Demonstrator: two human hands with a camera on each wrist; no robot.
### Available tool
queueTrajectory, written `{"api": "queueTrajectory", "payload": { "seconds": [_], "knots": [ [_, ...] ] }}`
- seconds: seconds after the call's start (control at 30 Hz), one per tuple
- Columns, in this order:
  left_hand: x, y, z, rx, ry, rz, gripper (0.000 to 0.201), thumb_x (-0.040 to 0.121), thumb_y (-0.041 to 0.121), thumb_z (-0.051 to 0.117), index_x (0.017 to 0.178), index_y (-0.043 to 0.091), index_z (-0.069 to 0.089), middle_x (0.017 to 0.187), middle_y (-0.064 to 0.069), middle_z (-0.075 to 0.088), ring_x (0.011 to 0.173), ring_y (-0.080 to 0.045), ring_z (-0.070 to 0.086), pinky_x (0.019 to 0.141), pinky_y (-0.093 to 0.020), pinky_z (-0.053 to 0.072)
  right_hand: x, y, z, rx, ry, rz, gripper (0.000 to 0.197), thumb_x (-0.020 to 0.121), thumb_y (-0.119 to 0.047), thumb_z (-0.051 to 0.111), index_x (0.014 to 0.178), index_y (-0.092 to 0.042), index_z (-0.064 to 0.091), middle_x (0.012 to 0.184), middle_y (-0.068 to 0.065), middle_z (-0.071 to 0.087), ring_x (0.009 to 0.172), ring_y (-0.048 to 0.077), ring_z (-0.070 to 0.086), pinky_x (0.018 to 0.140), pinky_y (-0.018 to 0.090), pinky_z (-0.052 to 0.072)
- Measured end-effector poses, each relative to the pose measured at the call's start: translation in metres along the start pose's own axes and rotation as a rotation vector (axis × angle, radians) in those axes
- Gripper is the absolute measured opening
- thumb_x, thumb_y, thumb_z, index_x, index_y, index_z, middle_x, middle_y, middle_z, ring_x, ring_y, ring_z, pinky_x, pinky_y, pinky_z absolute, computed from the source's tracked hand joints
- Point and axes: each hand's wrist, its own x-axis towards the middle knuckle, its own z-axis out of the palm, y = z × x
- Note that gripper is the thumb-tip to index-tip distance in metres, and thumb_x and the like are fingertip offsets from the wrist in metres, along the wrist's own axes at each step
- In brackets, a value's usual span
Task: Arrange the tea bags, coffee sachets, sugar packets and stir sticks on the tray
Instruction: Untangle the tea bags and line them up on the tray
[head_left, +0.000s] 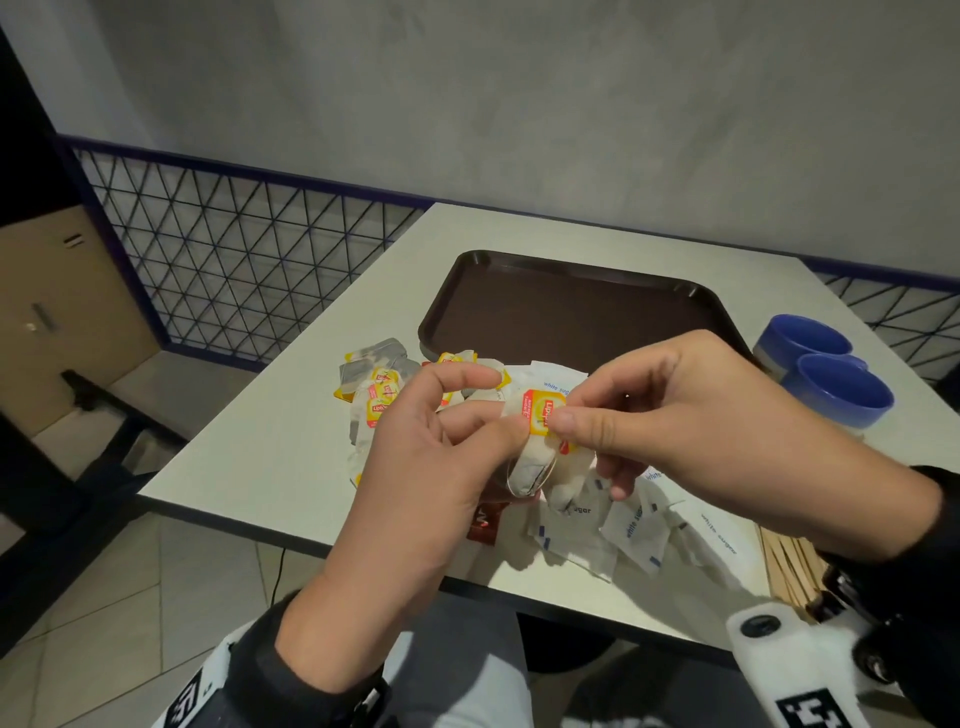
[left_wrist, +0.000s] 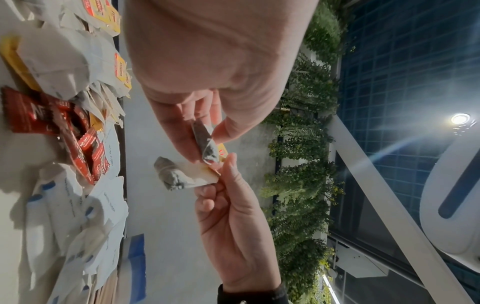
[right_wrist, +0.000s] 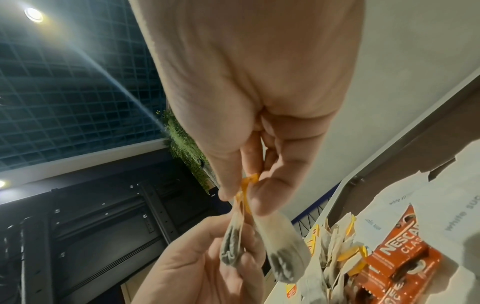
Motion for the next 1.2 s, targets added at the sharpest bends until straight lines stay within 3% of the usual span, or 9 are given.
{"api": "queueTrajectory", "payload": {
  "seconds": [0.2,0.27,0.33,0.4,0.53,0.73,0.93,1.13,1.2],
  "knots": [
    [-0.001,-0.005,-0.004,0.026,-0.03,0.044,0.013,0.086,0.002,0.074,0.09,0.012,0.067,0.066,-0.003,0.067,0.051,-0.007,0.059,0.048,-0.013,0.044,0.0,0.005,0.001,0.031,0.023,0.056,0.017,0.083,-0.022,0.077,0.082,-0.005,0.08,0.07,0.022,0.071,0.054,0.025,0.067,0.054,0.03,0.06],
    [-0.002,-0.007,-0.006,0.017,-0.069,0.06,0.022,0.075,0.008,0.085,0.092,0.015,0.073,0.08,-0.005,0.073,0.066,-0.009,0.068,0.057,-0.015,0.051,0.0,0.007,0.001,0.088,0.045,0.085,0.017,0.084,-0.018,0.077,0.082,-0.001,0.079,0.074,0.029,0.069,0.056,0.029,0.065,0.053,0.03,0.058],
    [-0.003,-0.01,-0.007,0.008,-0.097,0.078,0.037,0.066,0.005,0.085,0.099,0.015,0.072,0.098,-0.006,0.076,0.087,-0.015,0.073,0.072,-0.021,0.056,-0.001,0.007,0.0,0.174,0.062,0.137,0.017,0.084,-0.014,0.076,0.083,0.003,0.078,0.077,0.036,0.065,0.057,0.029,0.061,0.051,0.028,0.057],
    [-0.004,-0.012,-0.009,-0.005,-0.089,0.097,0.041,0.065,-0.002,0.082,0.1,0.015,0.07,0.104,-0.006,0.075,0.092,-0.018,0.073,0.077,-0.024,0.057,-0.002,0.007,-0.002,0.267,0.055,0.193,0.019,0.085,-0.013,0.075,0.085,0.006,0.077,0.079,0.039,0.063,0.059,0.028,0.057,0.05,0.025,0.055],
    [-0.004,-0.011,-0.01,-0.019,-0.03,0.092,0.039,0.061,0.002,0.083,0.096,0.019,0.08,0.094,-0.001,0.075,0.078,-0.009,0.061,0.071,-0.017,0.054,-0.005,0.007,-0.004,0.391,0.018,0.261,0.023,0.085,-0.014,0.072,0.09,0.008,0.076,0.071,0.023,0.064,0.056,0.02,0.056,0.048,0.024,0.054],
    [-0.005,-0.006,-0.012,-0.115,-0.098,0.035,0.046,0.063,-0.01,0.078,0.107,0.004,0.077,0.105,-0.016,0.078,0.09,-0.017,0.075,0.073,-0.019,0.058,-0.009,0.01,-0.007,0.477,-0.004,0.312,0.027,0.087,-0.014,0.069,0.095,0.011,0.074,0.073,0.021,0.063,0.055,0.016,0.057,0.047,0.024,0.054],
    [-0.008,-0.004,-0.011,-0.133,-0.131,0.001,0.044,0.061,-0.009,0.073,0.102,0.004,0.079,0.079,-0.005,0.075,0.061,-0.006,0.066,0.059,-0.013,0.052,-0.011,0.01,-0.008,0.445,-0.024,0.317,0.027,0.09,-0.015,0.067,0.097,0.011,0.074,0.073,0.021,0.065,0.057,0.019,0.057,0.048,0.026,0.053],
    [-0.008,-0.002,-0.014,-0.183,-0.159,-0.098,0.047,0.056,-0.006,0.073,0.1,0.008,0.081,0.097,-0.017,0.078,0.082,-0.021,0.074,0.069,-0.022,0.059,-0.013,0.011,-0.006,0.449,-0.062,0.291,0.026,0.088,-0.015,0.068,0.097,0.009,0.074,0.08,0.021,0.069,0.061,0.021,0.058,0.05,0.027,0.052],
    [-0.007,-0.002,-0.016,-0.169,-0.173,-0.112,0.05,0.052,0.005,0.075,0.101,0.008,0.081,0.099,-0.017,0.077,0.084,-0.024,0.071,0.07,-0.024,0.059,-0.013,0.011,-0.007,0.436,-0.085,0.278,0.027,0.086,-0.017,0.068,0.095,0.007,0.075,0.083,0.02,0.071,0.062,0.02,0.059,0.05,0.028,0.052]
  ]
}}
